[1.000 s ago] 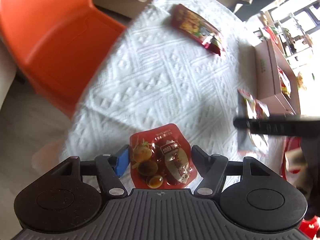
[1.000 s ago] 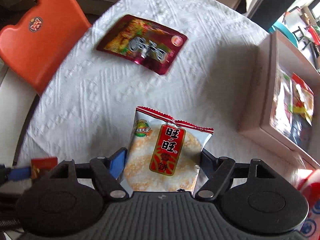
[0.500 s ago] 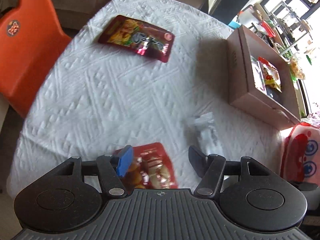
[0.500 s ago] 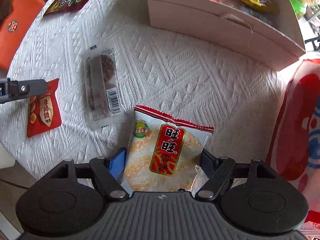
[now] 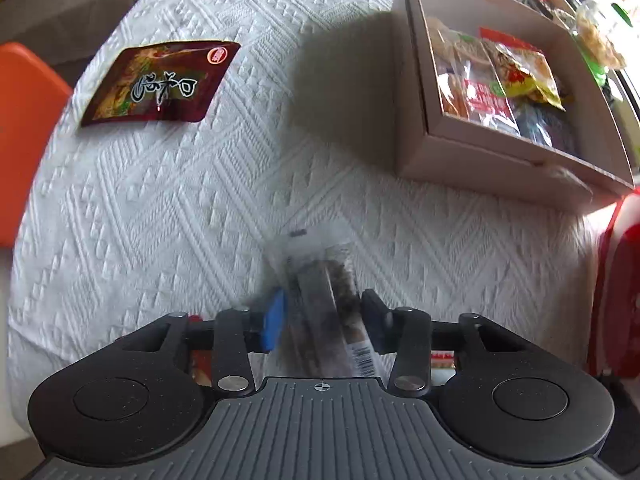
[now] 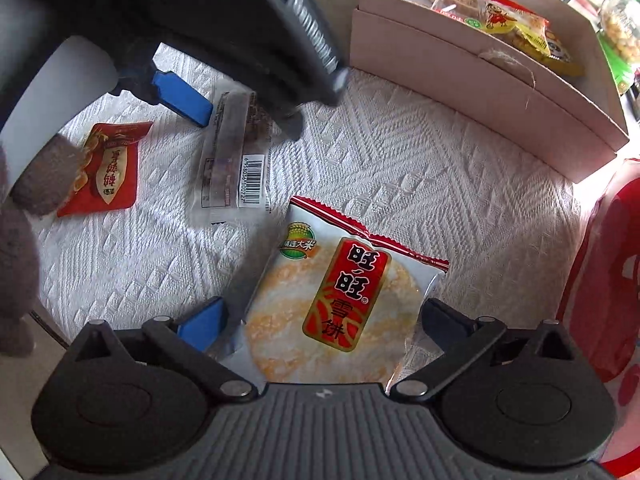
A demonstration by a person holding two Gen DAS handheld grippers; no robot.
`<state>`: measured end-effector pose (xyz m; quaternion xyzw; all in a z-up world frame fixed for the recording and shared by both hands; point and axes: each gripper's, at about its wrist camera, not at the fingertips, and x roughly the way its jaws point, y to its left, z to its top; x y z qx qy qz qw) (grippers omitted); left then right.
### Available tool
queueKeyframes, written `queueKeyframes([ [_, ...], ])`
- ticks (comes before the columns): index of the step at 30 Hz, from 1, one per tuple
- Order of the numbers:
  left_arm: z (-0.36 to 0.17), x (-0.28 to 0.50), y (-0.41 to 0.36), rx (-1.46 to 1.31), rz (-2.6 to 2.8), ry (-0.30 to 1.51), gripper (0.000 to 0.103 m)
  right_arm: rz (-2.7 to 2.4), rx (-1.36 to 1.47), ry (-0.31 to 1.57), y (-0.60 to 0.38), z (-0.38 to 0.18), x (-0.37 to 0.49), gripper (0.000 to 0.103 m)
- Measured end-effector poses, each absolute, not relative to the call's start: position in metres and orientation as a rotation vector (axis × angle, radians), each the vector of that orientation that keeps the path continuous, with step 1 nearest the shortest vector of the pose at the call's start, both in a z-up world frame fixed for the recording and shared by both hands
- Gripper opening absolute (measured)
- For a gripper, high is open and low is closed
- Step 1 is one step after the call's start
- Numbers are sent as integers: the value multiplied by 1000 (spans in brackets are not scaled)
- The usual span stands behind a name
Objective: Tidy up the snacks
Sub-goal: 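Set the pouch down and grasp the jerky stick with the left gripper while the right holds the rice cracker, then carry the jerky stick and rice cracker bag into the pink box and open both grippers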
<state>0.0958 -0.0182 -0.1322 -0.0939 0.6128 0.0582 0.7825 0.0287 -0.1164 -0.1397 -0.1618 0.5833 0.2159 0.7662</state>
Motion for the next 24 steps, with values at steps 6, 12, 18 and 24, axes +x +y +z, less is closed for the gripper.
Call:
queueKeyframes([
  [6,-132,56,0,-245,116,1406,43,574,-358,1343,-130,-133,35,103],
  [12,-133,40,-1,-249,111,1392,49,494,-234,1443,-143,-125,61,90],
  [18,-135,49,-10,-227,91,1422,60,547,-234,1428,-145,-92,72,76],
  [24,-133,62,-18,-267,85,1468,41,551,-170,1418,-152,-51,86,76],
])
